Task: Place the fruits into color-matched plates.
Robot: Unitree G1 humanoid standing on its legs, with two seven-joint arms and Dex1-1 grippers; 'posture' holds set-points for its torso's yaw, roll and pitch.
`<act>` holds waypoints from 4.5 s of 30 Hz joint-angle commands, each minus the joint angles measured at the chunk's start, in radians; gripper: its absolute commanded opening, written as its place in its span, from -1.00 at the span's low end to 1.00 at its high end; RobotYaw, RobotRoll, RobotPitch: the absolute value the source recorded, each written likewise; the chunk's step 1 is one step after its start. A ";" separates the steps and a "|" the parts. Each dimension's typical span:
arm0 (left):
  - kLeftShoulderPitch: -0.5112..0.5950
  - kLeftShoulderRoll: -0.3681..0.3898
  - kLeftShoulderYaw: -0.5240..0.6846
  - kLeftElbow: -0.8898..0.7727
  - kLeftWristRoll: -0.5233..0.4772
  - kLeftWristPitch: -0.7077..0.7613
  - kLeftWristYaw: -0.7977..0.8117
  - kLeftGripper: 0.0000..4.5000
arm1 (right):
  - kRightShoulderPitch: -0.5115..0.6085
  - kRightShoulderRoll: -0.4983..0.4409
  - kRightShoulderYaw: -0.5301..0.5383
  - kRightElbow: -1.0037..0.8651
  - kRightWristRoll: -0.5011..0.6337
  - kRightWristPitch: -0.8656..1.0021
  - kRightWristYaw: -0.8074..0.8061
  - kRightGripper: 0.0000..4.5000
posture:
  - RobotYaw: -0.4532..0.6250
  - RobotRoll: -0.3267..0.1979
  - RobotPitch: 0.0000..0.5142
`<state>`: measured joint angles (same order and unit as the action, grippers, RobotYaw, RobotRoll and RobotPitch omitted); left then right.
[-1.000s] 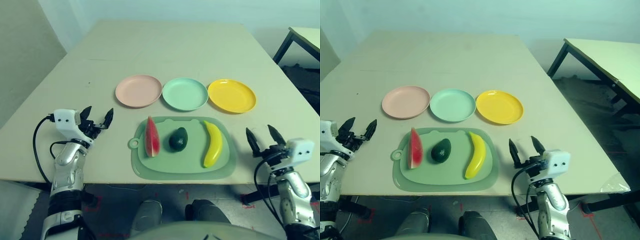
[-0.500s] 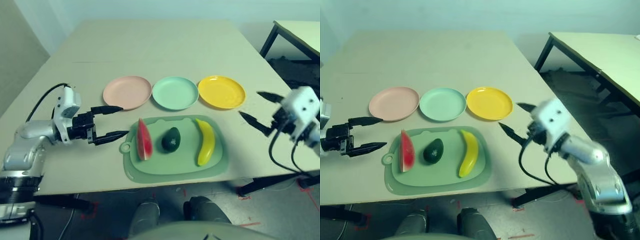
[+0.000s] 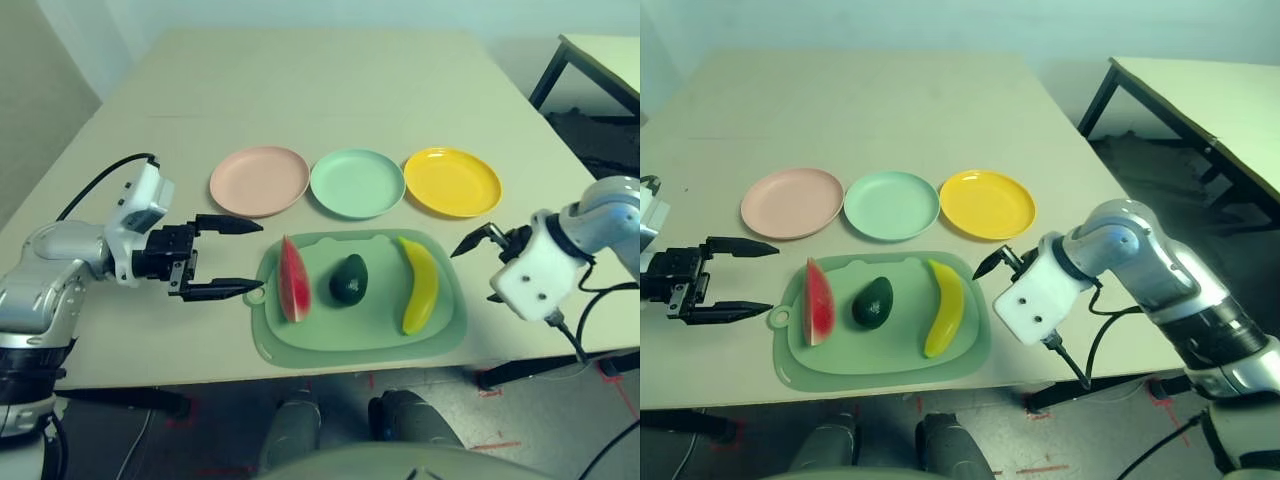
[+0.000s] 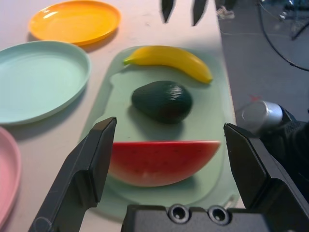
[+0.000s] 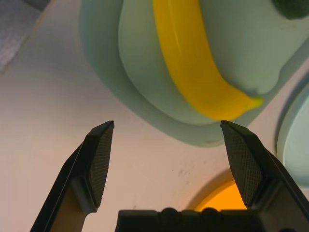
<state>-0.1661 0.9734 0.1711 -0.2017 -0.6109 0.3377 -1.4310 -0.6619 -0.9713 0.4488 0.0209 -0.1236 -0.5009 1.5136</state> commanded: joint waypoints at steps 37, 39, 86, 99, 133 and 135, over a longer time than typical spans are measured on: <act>0.017 0.021 -0.036 -0.083 0.052 -0.028 0.094 1.00 | -0.151 0.189 0.105 0.337 -0.130 -0.139 -0.033 -0.27 | 0.06 0.25 -0.65; 0.011 0.018 -0.042 -0.080 0.053 -0.029 0.096 1.00 | -0.164 0.188 0.089 0.333 -0.104 -0.106 -0.022 -0.27 | 0.04 0.25 -0.65; -0.018 -0.008 -0.038 -0.095 0.068 0.041 0.208 1.00 | -0.518 0.341 0.084 1.127 -0.410 -0.221 -0.415 0.98 | 0.05 0.25 -0.67; -0.043 0.004 -0.052 -0.056 0.064 0.011 0.111 1.00 | -0.211 0.296 0.074 0.162 -0.024 0.097 0.037 0.98 | 0.06 0.25 -0.64; -0.001 0.037 -0.015 -0.045 0.062 -0.008 0.083 1.00 | -0.202 0.533 0.159 0.247 -0.135 0.202 -0.100 0.98 | 0.11 0.25 -0.63; -0.002 0.037 -0.016 -0.038 0.067 -0.014 0.083 1.00 | -0.198 0.539 0.162 0.252 -0.136 0.206 -0.103 0.98 | 0.11 0.25 -0.62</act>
<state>-0.1716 1.0021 0.1440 -0.2384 -0.5527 0.3307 -1.3488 -0.8612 -0.4360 0.5922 0.2673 -0.2502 -0.3011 1.4133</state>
